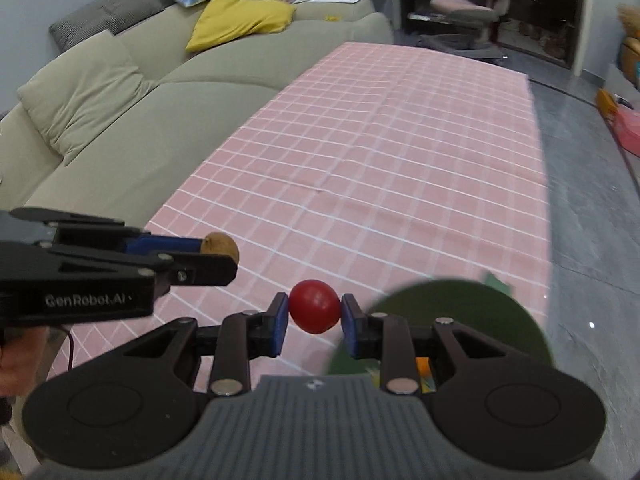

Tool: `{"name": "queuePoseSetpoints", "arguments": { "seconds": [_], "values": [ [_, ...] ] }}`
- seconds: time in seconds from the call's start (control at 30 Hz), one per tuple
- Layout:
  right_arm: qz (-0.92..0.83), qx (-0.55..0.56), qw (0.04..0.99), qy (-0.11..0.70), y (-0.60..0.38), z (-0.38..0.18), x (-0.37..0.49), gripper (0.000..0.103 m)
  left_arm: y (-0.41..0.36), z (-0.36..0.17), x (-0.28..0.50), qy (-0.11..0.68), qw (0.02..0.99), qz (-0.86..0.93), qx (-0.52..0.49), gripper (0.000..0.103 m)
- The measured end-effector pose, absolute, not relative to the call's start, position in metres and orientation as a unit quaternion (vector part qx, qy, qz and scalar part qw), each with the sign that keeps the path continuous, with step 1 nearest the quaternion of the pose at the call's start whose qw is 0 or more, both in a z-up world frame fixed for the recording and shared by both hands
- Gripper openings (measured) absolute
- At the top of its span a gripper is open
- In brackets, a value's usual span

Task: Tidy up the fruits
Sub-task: 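Drop the brown fruit and red tomato into the green colander, opening both tools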

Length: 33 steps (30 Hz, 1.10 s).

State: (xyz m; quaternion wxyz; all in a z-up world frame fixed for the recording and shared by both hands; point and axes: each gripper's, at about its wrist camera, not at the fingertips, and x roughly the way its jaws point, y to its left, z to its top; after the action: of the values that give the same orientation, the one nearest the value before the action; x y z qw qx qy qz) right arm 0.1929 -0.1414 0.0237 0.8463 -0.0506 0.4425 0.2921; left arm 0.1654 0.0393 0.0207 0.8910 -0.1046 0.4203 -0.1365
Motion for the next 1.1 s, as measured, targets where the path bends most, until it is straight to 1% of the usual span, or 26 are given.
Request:
{"name": "queuePoseSetpoints", "arguments": {
  "seconds": [0.2,0.4,0.53,0.67,0.83,1.1],
  "values": [
    [0.245,-0.044,0.854,0.456,-0.199,0.019,0.174,0.025,-0.007,0.01,0.175,0.441,0.871,-0.195,-0.099,0.029],
    [0.217,-0.06,0.84,0.493,-0.229,-0.008,0.168,0.025,-0.053,-0.029,0.191,0.509,0.821,-0.247,-0.077,0.029],
    [0.231,-0.081,0.82,0.518,-0.233,-0.026,0.171,0.025,-0.072,-0.051,0.198,0.545,0.793,-0.265,-0.062,0.029],
    [0.249,-0.109,0.799,0.537,-0.231,-0.04,0.174,0.025,-0.082,-0.065,0.202,0.569,0.777,-0.264,-0.057,0.029],
    [0.27,-0.115,0.78,0.552,-0.227,-0.051,0.177,0.025,-0.087,-0.08,0.205,0.589,0.764,-0.257,-0.056,0.029],
    [0.28,-0.104,0.765,0.57,-0.224,-0.064,0.181,0.025,-0.087,-0.083,0.203,0.59,0.765,-0.253,-0.054,0.029]
  ]
}}
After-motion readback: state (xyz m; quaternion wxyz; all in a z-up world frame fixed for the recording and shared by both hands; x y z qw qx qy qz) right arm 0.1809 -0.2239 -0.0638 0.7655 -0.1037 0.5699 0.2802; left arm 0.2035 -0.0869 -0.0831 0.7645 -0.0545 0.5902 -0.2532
